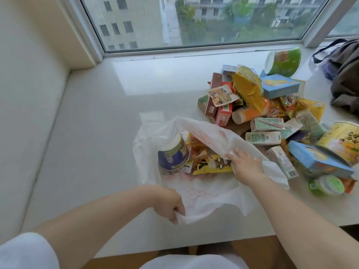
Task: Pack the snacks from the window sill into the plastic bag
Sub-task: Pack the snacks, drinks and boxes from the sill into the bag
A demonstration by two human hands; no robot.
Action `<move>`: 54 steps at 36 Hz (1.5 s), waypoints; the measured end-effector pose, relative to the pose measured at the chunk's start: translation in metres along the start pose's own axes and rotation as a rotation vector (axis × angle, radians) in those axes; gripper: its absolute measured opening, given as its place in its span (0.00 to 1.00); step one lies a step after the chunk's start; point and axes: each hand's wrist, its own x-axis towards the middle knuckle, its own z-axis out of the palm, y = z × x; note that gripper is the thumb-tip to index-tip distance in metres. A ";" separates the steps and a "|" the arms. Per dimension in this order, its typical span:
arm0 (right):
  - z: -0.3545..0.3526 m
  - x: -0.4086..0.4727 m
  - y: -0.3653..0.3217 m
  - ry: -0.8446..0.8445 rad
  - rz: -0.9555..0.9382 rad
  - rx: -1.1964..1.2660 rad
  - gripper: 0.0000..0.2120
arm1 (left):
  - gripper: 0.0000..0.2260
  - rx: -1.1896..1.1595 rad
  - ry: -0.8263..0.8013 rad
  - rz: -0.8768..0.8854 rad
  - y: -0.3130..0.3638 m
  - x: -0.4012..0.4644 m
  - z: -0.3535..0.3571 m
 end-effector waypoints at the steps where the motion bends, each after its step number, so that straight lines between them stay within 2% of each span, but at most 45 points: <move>1: 0.000 0.000 0.000 -0.002 -0.004 -0.005 0.31 | 0.20 -0.015 0.011 -0.012 0.002 -0.003 -0.006; 3: -0.002 0.000 -0.001 0.028 0.006 0.004 0.29 | 0.20 -0.078 0.182 -0.017 0.006 -0.005 -0.023; 5: -0.007 0.000 -0.003 0.099 0.019 0.000 0.28 | 0.18 -0.059 0.492 -0.026 0.009 -0.004 -0.043; 7: -0.011 0.001 -0.004 0.160 0.016 -0.023 0.31 | 0.16 0.165 0.783 -0.082 0.009 0.002 -0.063; 9: -0.014 0.002 -0.004 0.184 0.009 -0.004 0.33 | 0.18 0.399 0.929 -0.173 0.005 0.008 -0.078; 13: -0.017 0.009 -0.001 0.194 0.021 0.069 0.34 | 0.23 0.522 0.934 -0.342 -0.004 0.025 -0.103; 15: -0.010 0.017 0.005 0.074 0.002 0.039 0.30 | 0.24 0.442 0.825 -0.388 -0.010 0.035 -0.113; 17: -0.003 0.023 0.012 -0.113 -0.038 0.045 0.25 | 0.24 0.367 0.643 -0.410 -0.016 0.043 -0.121; 19: -0.006 0.029 0.017 -0.168 -0.062 0.091 0.22 | 0.22 0.389 0.512 -0.424 -0.016 0.049 -0.130; 20: -0.010 0.032 0.019 -0.119 -0.057 0.127 0.21 | 0.22 0.360 0.540 -0.428 -0.014 0.052 -0.136; 23: -0.035 0.043 0.029 0.153 0.008 0.320 0.18 | 0.23 0.171 0.827 -0.410 0.001 0.058 -0.166; 26: -0.062 0.055 0.044 0.421 0.069 0.435 0.15 | 0.19 0.097 0.990 -0.399 0.016 0.065 -0.197; 28: -0.079 0.060 0.051 0.583 0.112 0.470 0.16 | 0.19 0.015 1.102 -0.405 0.021 0.066 -0.215; 30: -0.094 0.070 0.061 0.653 0.161 0.508 0.19 | 0.21 -0.033 1.181 -0.405 0.025 0.072 -0.234; 37: -0.121 0.118 0.088 0.445 0.220 0.486 0.40 | 0.28 -0.057 1.152 -0.479 0.030 0.110 -0.277; 42: -0.126 0.149 0.091 0.348 0.199 0.488 0.47 | 0.34 -0.094 1.015 -0.531 0.030 0.133 -0.290; 44: -0.125 0.158 0.096 0.321 0.199 0.492 0.44 | 0.35 -0.115 0.973 -0.557 0.029 0.140 -0.292; 46: -0.123 0.165 0.105 0.326 0.192 0.538 0.37 | 0.34 -0.182 0.977 -0.566 0.027 0.145 -0.294; 49: -0.120 0.172 0.124 0.379 0.198 0.765 0.27 | 0.29 -0.331 1.062 -0.567 0.024 0.149 -0.300; 54: -0.115 0.176 0.145 0.443 0.351 1.005 0.17 | 0.25 -0.556 1.108 -0.624 0.020 0.155 -0.311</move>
